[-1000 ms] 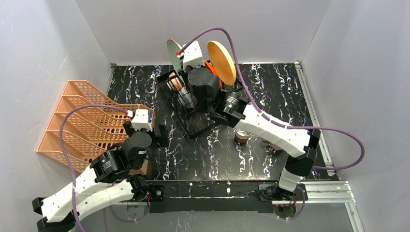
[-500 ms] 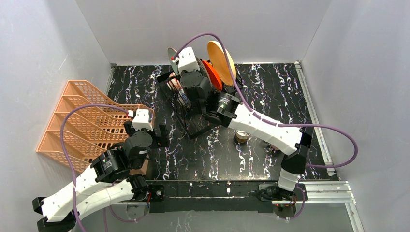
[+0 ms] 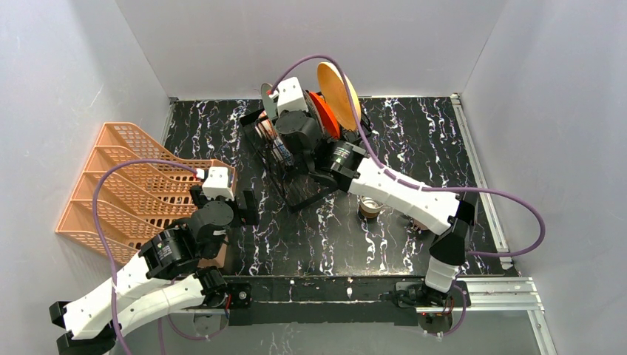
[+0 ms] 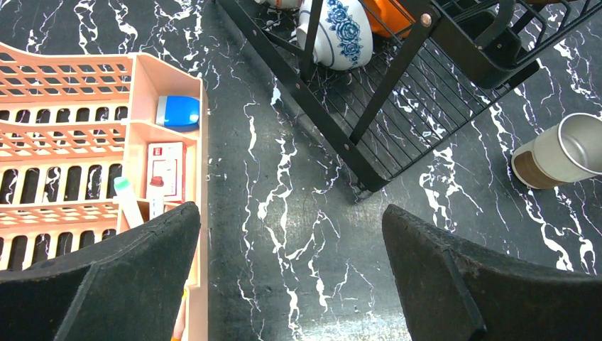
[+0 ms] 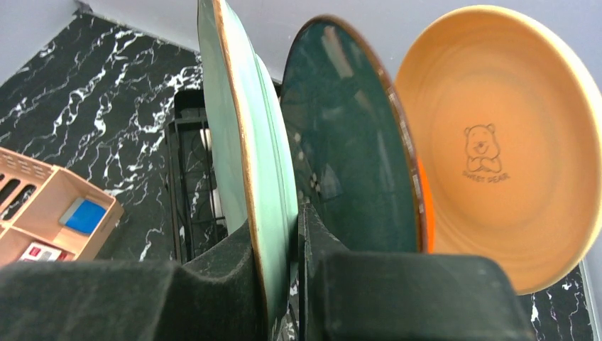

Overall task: Load the mixed dishes into the dish rack
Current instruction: Insert the plate into the dish rack, then pick up the cup at the center of the board.

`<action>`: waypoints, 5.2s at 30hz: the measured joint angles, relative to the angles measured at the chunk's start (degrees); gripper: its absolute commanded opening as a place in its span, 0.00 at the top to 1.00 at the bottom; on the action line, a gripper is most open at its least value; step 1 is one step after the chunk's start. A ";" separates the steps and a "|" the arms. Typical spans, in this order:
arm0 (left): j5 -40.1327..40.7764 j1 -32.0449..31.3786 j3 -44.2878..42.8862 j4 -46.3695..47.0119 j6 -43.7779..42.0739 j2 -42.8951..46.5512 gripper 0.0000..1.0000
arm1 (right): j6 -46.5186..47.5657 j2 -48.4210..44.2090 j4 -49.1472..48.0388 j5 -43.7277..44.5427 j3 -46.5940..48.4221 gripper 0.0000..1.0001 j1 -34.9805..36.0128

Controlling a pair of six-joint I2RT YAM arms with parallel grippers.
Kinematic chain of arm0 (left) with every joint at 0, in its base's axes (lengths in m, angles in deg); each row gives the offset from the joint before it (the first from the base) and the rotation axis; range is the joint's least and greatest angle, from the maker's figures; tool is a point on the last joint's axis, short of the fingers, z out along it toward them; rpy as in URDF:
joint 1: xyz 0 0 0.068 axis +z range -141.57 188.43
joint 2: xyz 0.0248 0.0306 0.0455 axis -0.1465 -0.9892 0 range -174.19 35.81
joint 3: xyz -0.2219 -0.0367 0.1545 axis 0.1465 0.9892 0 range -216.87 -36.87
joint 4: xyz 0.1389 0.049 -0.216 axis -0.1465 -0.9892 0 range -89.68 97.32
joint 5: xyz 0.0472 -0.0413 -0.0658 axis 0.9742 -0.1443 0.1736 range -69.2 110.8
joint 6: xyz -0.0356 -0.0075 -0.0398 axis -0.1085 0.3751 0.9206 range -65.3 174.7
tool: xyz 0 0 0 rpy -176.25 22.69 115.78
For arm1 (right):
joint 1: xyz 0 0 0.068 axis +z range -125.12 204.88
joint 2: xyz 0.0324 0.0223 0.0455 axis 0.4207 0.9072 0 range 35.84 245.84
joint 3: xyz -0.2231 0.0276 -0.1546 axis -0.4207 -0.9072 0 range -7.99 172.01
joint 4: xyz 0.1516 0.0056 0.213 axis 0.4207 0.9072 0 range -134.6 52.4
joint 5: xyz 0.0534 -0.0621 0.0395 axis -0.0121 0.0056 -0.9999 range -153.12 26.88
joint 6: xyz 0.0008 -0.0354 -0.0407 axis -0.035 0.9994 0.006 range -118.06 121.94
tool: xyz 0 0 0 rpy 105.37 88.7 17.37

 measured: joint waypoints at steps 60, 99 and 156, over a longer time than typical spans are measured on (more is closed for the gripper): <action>-0.74 0.00 0.00 0.00 0.00 -2.69 0.02 | -24.30 -27.41 15.89 -12.15 -12.68 0.22 1.62; -1.22 0.00 0.00 0.04 -0.46 -1.49 0.02 | -40.54 -29.99 24.37 -36.68 -53.07 0.47 -38.51; -50.53 0.00 1.01 14.01 6.69 -9.62 0.09 | -29.38 -28.79 25.51 -59.93 -47.89 0.99 -14.49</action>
